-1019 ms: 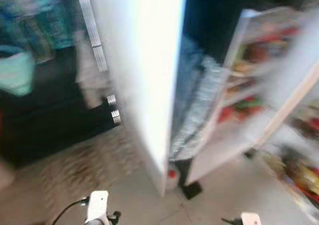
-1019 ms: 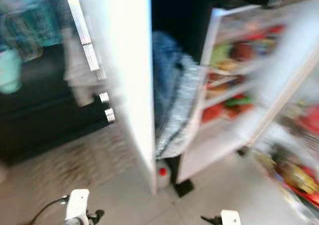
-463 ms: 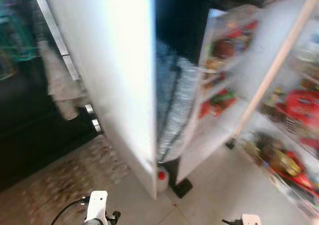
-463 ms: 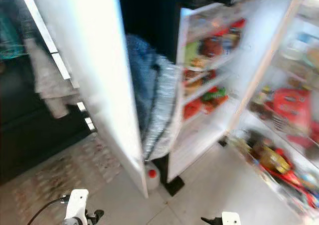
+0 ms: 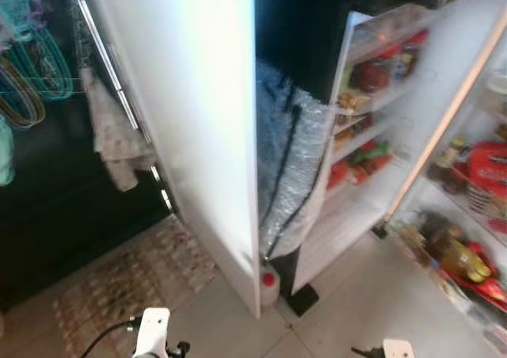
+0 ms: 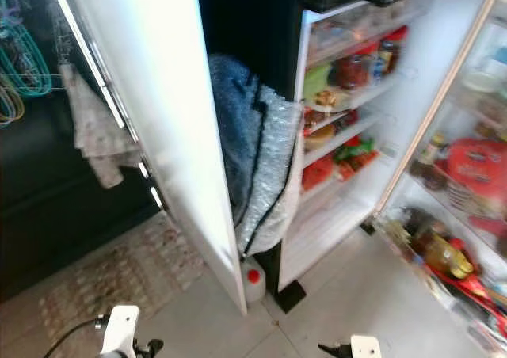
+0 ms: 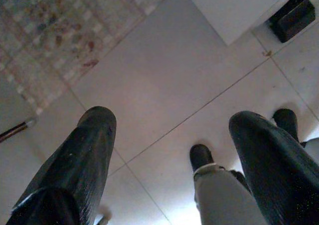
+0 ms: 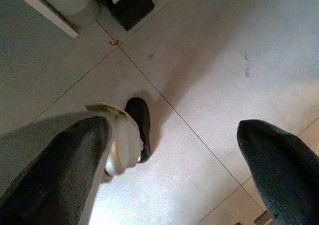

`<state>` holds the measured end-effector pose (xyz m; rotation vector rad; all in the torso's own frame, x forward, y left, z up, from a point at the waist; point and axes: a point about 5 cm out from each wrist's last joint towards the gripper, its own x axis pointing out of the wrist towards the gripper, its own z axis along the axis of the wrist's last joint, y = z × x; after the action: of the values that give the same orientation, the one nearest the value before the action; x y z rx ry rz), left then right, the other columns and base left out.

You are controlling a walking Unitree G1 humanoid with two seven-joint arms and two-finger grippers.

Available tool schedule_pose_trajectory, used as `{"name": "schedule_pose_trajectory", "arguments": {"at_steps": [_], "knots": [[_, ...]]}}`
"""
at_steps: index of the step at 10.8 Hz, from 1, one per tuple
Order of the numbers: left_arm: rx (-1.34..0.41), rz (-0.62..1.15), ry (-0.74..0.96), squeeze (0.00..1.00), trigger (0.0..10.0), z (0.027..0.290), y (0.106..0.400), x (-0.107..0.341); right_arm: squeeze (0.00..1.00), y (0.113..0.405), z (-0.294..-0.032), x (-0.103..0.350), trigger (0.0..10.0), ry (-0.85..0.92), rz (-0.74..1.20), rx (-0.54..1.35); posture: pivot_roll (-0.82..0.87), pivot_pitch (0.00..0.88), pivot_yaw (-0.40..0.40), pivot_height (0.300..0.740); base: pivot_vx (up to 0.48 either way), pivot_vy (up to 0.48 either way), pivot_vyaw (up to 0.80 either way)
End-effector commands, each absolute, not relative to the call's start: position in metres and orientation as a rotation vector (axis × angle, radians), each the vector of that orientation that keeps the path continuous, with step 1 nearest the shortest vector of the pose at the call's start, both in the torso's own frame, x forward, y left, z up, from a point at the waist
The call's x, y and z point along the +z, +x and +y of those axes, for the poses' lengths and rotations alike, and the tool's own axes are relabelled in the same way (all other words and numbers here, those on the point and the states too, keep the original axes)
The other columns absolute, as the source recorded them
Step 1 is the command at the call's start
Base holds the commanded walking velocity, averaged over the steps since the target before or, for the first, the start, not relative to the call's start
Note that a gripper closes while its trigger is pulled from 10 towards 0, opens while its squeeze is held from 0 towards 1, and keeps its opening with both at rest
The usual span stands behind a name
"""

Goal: Restocking fridge

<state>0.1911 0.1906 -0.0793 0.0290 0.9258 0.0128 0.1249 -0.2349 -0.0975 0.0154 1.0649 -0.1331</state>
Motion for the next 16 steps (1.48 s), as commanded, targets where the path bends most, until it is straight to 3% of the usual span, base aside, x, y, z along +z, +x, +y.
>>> {"name": "schedule_pose_trajectory", "arguments": {"at_steps": [1,11,16], "knots": [[0.02,0.947,0.045,0.0,10.0,0.1942,0.1863,-0.0814,0.0,0.1237,-0.2348,-0.0979,10.0,0.021,1.068,-0.14,-0.2,0.0,0.092,0.74,0.0,0.0,0.0],[0.033,0.94,0.056,0.0,10.0,0.1946,0.1894,-0.08,0.0,0.1267,-0.2363,-0.0965,10.0,0.02,1.054,-0.146,-0.19,0.0,0.081,0.74,0.0,-0.114,-0.69],[0.008,0.946,0.075,0.0,10.0,0.1928,0.1896,-0.0802,0.0,0.1268,-0.2394,-0.0955,10.0,0.009,1.037,-0.181,-0.21,0.0,0.08,0.74,0.0,-0.064,0.0]]}}
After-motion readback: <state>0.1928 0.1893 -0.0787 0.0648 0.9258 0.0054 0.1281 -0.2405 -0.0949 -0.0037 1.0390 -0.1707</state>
